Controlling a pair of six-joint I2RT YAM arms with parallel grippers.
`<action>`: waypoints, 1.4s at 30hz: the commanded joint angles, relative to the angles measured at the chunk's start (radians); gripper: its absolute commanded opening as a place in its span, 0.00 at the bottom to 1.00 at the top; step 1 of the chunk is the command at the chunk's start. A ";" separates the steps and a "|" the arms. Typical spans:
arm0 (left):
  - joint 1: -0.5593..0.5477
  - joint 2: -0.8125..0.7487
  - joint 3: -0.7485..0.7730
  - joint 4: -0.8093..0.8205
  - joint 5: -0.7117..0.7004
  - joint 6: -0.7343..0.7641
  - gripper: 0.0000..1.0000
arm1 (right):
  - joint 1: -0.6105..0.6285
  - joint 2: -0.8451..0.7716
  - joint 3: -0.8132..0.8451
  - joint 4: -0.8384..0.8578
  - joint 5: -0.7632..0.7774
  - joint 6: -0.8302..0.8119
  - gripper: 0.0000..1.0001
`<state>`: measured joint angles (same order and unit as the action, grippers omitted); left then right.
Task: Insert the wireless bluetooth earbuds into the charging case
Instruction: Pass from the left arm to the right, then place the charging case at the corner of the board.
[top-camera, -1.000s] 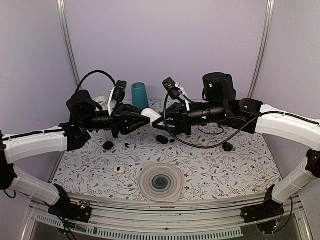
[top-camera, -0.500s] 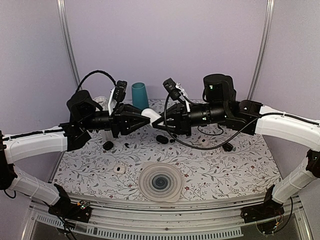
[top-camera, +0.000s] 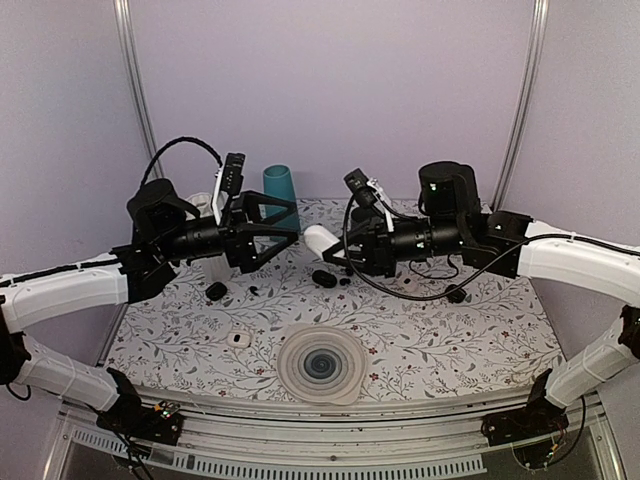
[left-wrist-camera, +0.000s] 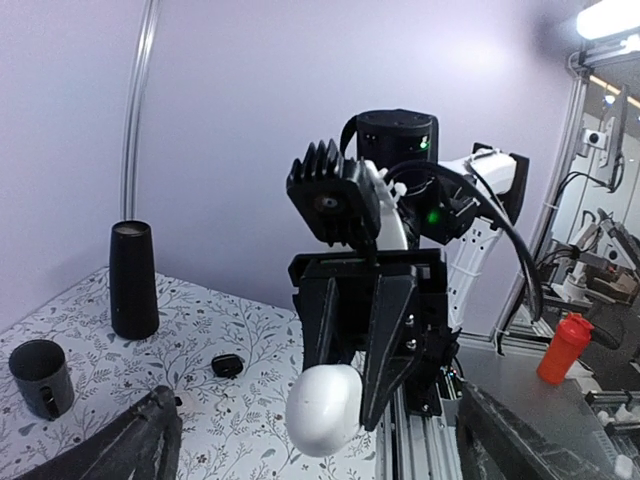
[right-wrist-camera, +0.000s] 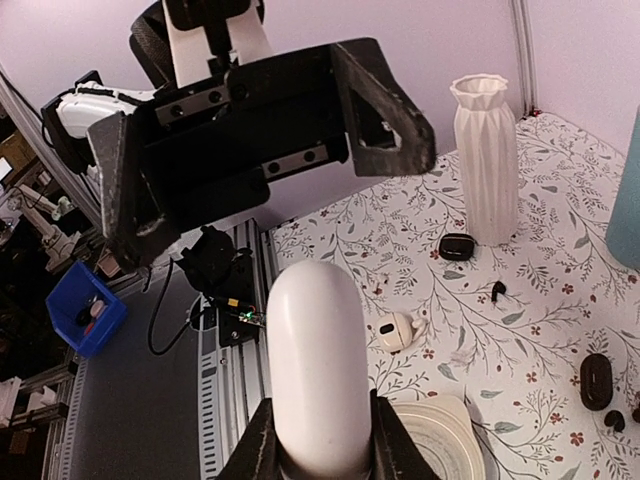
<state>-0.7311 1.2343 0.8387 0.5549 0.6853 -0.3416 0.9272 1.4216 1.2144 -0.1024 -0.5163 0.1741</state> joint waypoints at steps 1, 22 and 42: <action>-0.003 -0.034 0.009 -0.044 -0.090 0.032 0.96 | -0.040 -0.056 -0.062 0.044 0.026 0.057 0.03; -0.003 -0.003 0.091 -0.204 -0.276 0.065 0.96 | -0.433 -0.192 -0.597 0.118 0.092 0.409 0.03; 0.003 -0.042 0.061 -0.227 -0.286 0.079 0.96 | -0.813 -0.156 -0.840 0.139 0.082 0.492 0.04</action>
<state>-0.7311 1.2125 0.9092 0.3302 0.4057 -0.2764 0.1448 1.2476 0.4015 -0.0063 -0.4290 0.6548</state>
